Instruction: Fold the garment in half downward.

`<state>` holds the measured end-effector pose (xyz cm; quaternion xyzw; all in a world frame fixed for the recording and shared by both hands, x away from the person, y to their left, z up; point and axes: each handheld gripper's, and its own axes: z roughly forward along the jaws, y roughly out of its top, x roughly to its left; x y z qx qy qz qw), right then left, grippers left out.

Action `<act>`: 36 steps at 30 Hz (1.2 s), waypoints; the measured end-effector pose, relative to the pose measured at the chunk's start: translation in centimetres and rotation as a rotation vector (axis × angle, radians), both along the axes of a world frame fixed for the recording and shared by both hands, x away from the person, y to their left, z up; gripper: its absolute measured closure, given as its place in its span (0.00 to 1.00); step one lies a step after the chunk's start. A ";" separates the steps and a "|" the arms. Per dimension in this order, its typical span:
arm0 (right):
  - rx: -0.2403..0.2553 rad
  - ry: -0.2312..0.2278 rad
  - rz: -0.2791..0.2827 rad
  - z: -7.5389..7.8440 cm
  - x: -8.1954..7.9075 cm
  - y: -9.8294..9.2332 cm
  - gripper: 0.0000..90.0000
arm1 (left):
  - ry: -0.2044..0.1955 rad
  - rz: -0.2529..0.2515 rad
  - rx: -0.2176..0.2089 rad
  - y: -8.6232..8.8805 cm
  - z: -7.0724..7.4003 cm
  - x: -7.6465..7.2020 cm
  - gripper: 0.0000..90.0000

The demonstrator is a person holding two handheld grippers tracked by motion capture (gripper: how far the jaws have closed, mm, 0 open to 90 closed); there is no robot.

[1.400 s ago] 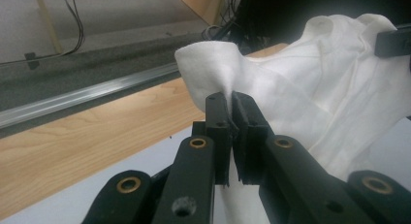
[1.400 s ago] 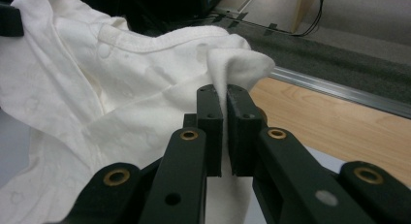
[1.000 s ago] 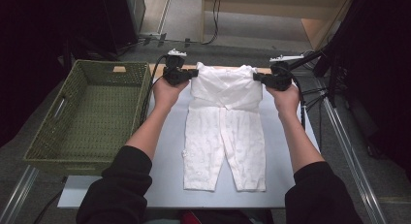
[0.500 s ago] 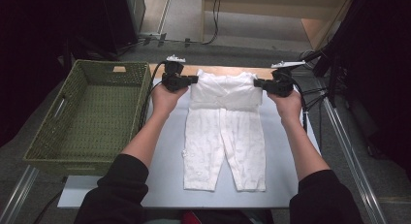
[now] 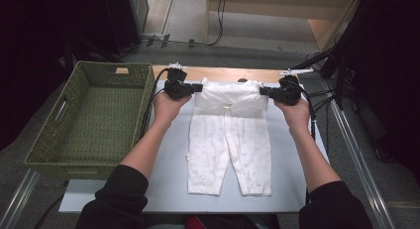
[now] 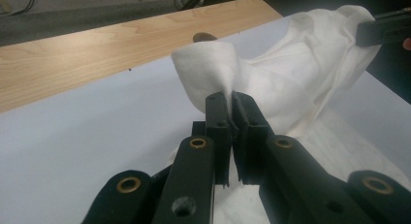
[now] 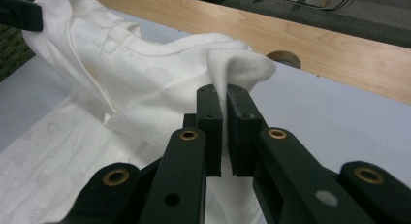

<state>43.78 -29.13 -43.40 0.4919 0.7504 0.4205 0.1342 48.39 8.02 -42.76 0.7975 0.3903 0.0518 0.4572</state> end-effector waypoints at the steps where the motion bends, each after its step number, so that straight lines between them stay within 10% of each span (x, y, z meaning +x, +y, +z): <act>1: -0.002 -0.001 0.002 0.0 -0.1 0.0 0.92 | 0.000 0.000 -0.001 0.0 0.0 -0.1 0.96; 36: -0.009 0.020 0.080 -1.5 -3.5 0.2 0.92 | 0.029 -0.042 -0.007 0.8 -1.8 -3.5 0.96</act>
